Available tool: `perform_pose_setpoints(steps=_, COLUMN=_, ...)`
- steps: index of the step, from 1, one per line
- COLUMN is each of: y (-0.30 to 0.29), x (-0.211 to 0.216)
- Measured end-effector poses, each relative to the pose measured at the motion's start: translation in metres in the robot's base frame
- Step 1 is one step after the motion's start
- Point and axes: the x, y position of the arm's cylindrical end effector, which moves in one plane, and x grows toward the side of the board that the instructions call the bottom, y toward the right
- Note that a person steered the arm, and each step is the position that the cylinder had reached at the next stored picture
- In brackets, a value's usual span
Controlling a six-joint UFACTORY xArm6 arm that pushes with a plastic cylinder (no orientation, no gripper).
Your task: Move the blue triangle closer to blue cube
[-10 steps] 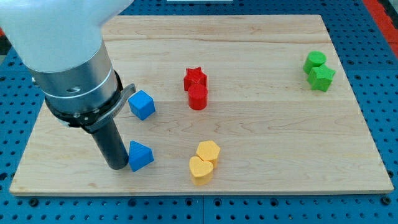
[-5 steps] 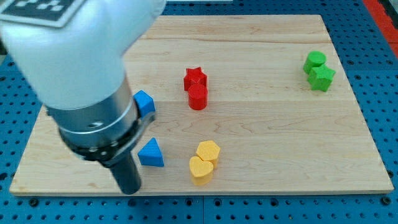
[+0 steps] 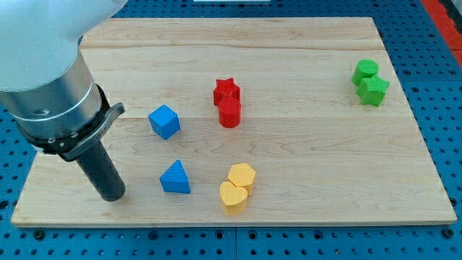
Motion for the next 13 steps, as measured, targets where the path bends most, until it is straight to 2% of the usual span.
perform_pose_setpoints(steps=5, y=-0.015, x=0.001)
perform_pose_setpoints(steps=6, y=-0.015, x=0.014)
perform_pose_setpoints(steps=7, y=0.002, x=0.019)
perform_pose_setpoints(steps=8, y=0.073, x=0.014)
perform_pose_setpoints(steps=9, y=0.101, x=-0.005)
perform_pose_setpoints(steps=11, y=0.063, x=-0.039)
perform_pose_setpoints(steps=13, y=0.057, x=-0.101)
